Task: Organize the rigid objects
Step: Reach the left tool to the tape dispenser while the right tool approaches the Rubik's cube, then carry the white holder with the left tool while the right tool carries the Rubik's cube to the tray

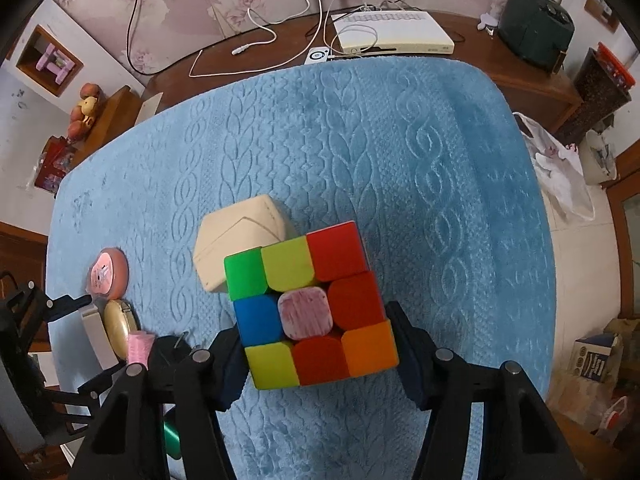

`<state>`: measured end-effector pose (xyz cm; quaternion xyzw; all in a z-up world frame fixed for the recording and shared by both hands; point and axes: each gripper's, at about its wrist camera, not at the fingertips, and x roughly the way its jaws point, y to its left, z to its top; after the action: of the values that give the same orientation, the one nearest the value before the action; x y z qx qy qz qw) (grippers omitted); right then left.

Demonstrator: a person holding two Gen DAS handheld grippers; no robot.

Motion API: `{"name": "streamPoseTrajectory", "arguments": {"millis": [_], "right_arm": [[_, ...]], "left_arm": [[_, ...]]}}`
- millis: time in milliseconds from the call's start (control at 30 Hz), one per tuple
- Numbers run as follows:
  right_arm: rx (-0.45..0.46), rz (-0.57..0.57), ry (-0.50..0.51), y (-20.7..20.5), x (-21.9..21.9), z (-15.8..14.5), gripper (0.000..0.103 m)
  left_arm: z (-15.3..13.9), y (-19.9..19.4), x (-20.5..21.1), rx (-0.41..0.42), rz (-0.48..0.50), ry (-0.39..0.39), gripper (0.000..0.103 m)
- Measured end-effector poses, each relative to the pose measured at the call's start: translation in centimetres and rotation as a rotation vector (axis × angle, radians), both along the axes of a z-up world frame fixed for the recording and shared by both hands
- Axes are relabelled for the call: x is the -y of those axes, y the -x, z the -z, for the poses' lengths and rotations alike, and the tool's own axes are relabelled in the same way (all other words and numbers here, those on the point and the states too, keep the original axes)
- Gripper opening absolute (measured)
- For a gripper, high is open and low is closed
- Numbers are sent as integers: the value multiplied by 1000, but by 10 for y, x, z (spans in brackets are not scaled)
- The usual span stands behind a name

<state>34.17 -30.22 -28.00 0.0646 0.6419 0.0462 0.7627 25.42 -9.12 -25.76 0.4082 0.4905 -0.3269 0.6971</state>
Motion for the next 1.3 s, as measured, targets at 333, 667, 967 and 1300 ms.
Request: {"name": "streamPoseTrajectory", "arguments": {"millis": [333,667,967,1300], "right_arm": [[40,-3,-75,37,-6,-22,60],[144,35,-147,85,-4,-84,60],[251,27,-125,156,-24,-145,60],[294,21,-55,241,-50,-165,60]], "left_arm": [[-27,-2,-25,-65,-203,191,65],[-94,19,-36,2,-311,334,65],[-151,65,-34,54,-373,378,65],[-169,138,-33,-10,-363,392,65]]}}
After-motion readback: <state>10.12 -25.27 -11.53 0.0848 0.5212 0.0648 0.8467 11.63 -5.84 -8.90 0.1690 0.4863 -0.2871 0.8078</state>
